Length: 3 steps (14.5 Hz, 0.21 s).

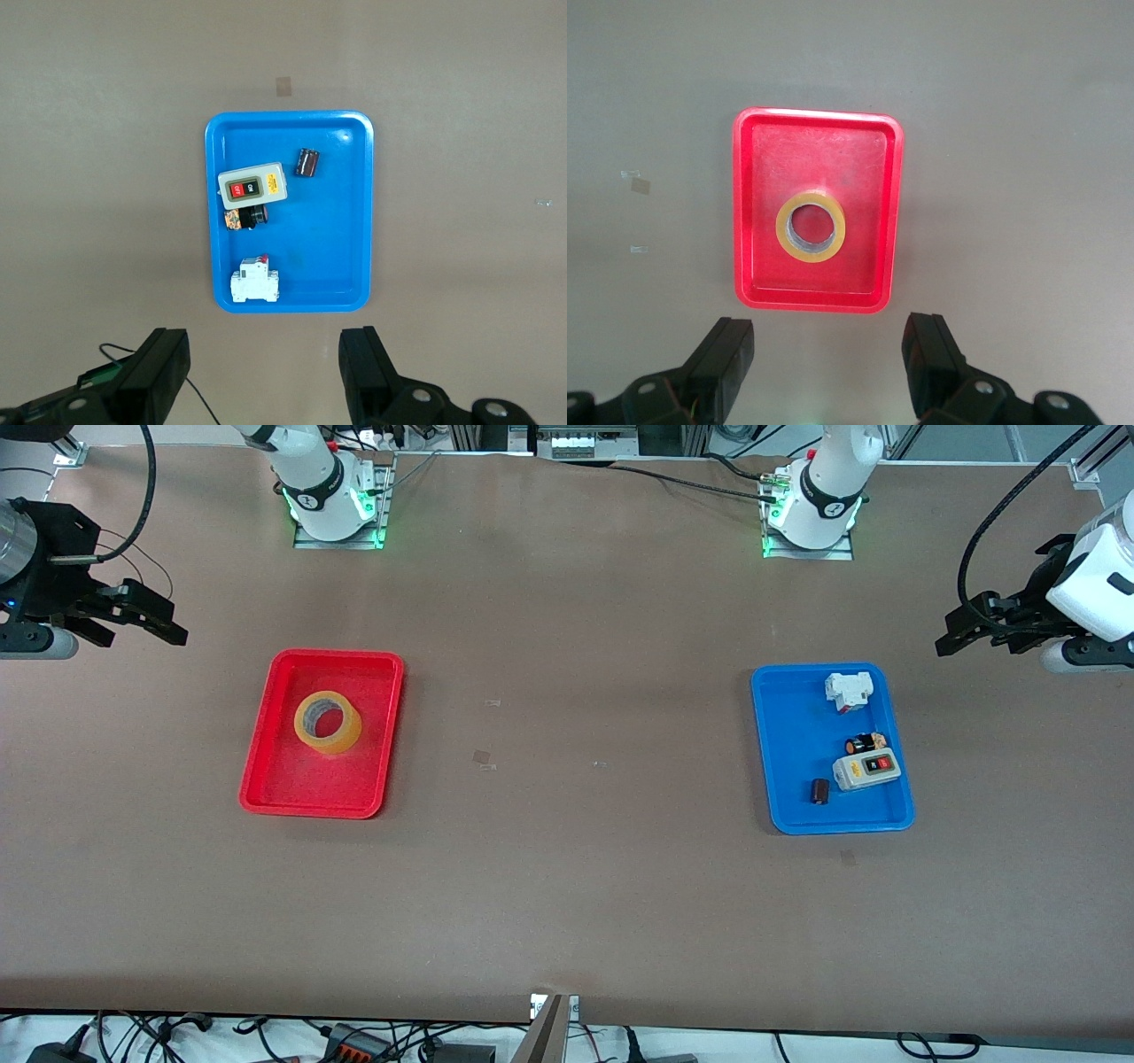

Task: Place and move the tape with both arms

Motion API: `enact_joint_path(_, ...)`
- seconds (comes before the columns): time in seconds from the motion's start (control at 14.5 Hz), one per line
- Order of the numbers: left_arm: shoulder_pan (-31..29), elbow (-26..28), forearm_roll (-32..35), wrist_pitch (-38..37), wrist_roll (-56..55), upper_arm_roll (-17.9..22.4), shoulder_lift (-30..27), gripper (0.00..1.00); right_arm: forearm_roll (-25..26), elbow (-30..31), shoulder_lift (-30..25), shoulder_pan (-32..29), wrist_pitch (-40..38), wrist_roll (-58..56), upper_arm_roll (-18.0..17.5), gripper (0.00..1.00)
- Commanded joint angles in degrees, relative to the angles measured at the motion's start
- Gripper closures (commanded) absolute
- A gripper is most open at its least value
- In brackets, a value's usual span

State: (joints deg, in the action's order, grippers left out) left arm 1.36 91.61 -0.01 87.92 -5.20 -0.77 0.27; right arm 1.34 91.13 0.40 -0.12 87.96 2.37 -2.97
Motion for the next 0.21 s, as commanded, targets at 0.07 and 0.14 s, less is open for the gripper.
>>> enact_joint_path(0.07,-0.39,1.11,0.01,0.85,0.72,-0.37,-1.15,0.00,-0.29,-0.69,-0.49,-0.49,-1.30,0.97,-0.72,0.01)
enact_joint_path(0.14,-0.39,1.11,0.01,0.85,0.72,-0.28,-1.15,0.00,-0.29,-0.60,-0.49,-0.49,-1.21,0.97,-0.72,0.01)
